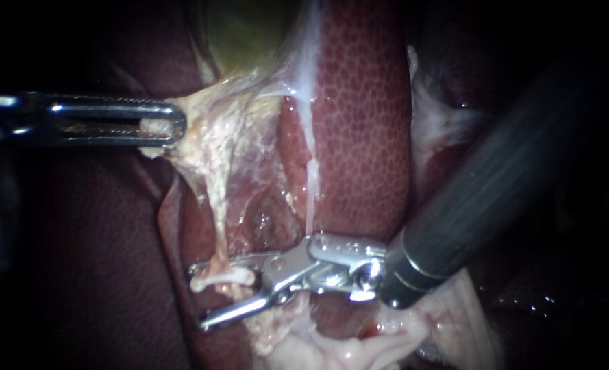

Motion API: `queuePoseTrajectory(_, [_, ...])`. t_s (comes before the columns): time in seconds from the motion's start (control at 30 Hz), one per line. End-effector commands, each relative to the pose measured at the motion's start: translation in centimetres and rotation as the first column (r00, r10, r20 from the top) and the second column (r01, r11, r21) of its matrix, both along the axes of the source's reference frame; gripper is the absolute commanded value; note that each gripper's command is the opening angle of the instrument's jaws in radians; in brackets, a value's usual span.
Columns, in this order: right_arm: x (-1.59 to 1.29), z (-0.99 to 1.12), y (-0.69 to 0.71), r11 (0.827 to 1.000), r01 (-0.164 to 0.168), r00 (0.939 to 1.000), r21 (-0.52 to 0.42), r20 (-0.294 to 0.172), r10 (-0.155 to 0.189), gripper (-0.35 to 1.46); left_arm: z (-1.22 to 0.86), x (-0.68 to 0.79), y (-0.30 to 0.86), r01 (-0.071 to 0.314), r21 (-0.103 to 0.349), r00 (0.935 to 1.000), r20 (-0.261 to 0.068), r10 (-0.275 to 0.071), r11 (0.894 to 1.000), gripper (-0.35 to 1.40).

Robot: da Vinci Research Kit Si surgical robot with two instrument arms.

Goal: Going back first clip left tube

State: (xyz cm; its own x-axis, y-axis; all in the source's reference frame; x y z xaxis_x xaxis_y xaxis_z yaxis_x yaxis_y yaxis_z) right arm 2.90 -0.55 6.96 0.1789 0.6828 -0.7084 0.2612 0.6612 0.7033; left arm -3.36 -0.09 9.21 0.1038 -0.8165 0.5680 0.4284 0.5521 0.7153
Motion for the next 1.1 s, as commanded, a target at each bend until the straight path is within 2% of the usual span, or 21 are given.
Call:
queuePoseTrajectory(0.03, [-0.02, 0.00, 0.03, 1.000, -0.003, 1.0000, 0.000, 0.001, 0.003, 0.60, 0.00, 0.00, 0.00, 0.000, 0.000, 1.0000, 0.000, 0.000, 1.000, -0.35])
queuePoseTrajectory(0.43, [-0.31, -0.11, 0.26, 0.999, -0.020, 0.9998, -0.036, -0.005, 0.020, 0.60, 0.00, 0.02, 0.00, -0.001, 0.000, 1.0000, 0.000, 0.001, 1.000, -0.35])
queuePoseTrajectory(0.63, [-0.45, -0.15, 0.30, 0.999, -0.020, 0.9998, -0.038, -0.007, 0.020, 0.60, 0.00, 0.02, 0.00, -0.001, 0.000, 1.0000, 0.000, 0.001, 1.000, -0.35])
queuePoseTrajectory(0.8, [-0.68, -0.21, 0.35, 0.999, -0.017, 0.9998, -0.049, -0.015, 0.016, 0.60, 0.00, 0.04, 0.00, -0.002, 0.000, 1.0000, 0.001, 0.002, 1.000, -0.35])
queuePoseTrajectory(0.97, [-1.05, -0.41, 0.56, 0.996, -0.043, 0.9991, -0.074, -0.009, 0.042, 0.60, 0.00, 0.04, 0.00, -0.002, 0.000, 1.0000, 0.001, 0.002, 1.000, -0.35])
queuePoseTrajectory(1.1, [-1.38, -0.58, 0.75, 0.994, -0.049, 0.9984, -0.102, 0.022, 0.052, 0.60, 0.01, 0.04, 0.00, -0.002, 0.000, 1.0000, 0.001, 0.002, 1.000, -0.35])
